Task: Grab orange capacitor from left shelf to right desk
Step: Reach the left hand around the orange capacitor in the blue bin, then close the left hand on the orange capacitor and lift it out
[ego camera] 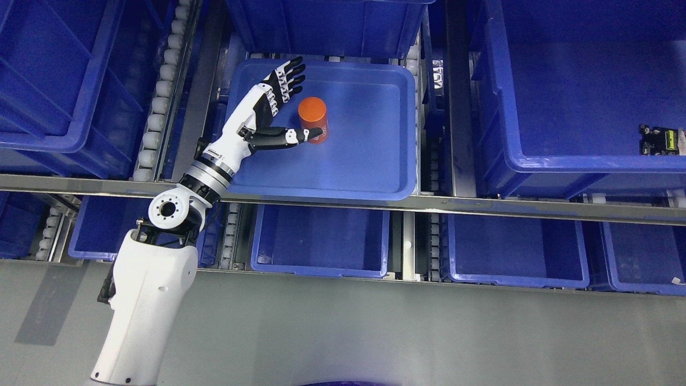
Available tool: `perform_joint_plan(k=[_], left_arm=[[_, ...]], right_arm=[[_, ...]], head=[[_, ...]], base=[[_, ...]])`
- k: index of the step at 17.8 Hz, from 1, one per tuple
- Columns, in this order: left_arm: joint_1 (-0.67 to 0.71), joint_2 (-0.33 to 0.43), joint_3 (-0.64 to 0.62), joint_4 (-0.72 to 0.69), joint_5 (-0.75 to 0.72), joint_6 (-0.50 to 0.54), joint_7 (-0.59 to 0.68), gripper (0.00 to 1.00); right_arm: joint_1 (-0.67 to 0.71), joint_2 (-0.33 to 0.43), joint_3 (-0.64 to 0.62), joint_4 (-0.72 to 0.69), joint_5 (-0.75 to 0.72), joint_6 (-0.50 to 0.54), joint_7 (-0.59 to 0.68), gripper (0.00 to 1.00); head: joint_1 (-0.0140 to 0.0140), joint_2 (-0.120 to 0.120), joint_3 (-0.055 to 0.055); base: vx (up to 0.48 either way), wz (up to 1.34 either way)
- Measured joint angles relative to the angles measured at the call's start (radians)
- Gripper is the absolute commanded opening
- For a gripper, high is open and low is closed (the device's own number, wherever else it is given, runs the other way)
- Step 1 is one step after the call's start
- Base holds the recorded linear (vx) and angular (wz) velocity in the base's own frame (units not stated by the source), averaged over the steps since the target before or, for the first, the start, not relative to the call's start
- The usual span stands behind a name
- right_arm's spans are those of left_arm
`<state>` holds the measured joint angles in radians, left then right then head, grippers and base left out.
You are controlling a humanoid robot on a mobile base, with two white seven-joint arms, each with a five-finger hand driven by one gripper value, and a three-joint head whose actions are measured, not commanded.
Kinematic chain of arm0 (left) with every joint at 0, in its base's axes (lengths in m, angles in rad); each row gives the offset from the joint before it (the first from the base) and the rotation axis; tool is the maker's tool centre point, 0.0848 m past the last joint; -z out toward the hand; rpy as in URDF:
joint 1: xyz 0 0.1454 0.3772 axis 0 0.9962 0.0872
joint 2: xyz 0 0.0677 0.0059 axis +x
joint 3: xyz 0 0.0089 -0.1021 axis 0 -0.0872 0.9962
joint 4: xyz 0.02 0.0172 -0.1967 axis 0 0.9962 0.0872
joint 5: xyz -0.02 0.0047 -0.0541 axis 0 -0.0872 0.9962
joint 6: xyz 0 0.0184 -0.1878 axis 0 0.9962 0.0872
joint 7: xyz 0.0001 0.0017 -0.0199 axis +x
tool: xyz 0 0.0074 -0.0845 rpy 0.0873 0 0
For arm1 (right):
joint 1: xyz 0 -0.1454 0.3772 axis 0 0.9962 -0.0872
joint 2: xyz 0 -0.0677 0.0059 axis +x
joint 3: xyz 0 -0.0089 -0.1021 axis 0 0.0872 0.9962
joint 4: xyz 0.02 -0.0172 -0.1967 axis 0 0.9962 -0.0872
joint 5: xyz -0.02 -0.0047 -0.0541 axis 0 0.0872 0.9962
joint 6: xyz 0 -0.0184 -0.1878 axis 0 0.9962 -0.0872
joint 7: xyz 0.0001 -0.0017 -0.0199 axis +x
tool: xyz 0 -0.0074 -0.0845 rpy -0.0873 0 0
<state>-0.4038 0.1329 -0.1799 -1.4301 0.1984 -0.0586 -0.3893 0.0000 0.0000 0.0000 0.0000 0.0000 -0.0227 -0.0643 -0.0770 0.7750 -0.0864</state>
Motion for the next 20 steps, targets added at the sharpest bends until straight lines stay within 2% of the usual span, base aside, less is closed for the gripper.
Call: perform_joint_plan(k=[4, 11, 19, 20], left_arm=[[-0.041, -0.006, -0.035, 0.066, -0.006, 0.001, -0.007, 0.98], [-0.100, -0.027, -0.078, 0.176, -0.030, 0.003, -0.012, 0.91], [-0.119, -0.058, -0.085, 0.262, -0.063, -0.043, -0.017, 0.53], [-0.120, -0.062, -0.081, 0.269, -0.065, -0.046, -0.017, 0.46]], right_arm=[[0.000, 0.000, 0.000, 0.000, 0.000, 0.000, 0.000, 1.00], [0.000, 0.000, 0.000, 0.000, 0.000, 0.000, 0.000, 1.00], [0.000, 0.000, 0.000, 0.000, 0.000, 0.000, 0.000, 1.00], [0.000, 0.000, 0.000, 0.000, 0.000, 0.000, 0.000, 1.00]], head=[[0.0000, 0.000, 0.000], [0.0000, 0.000, 0.000], [0.0000, 0.000, 0.000], [0.0000, 0.000, 0.000]], base=[[0.000, 0.00], [0.000, 0.00], [0.000, 0.00], [0.000, 0.00]])
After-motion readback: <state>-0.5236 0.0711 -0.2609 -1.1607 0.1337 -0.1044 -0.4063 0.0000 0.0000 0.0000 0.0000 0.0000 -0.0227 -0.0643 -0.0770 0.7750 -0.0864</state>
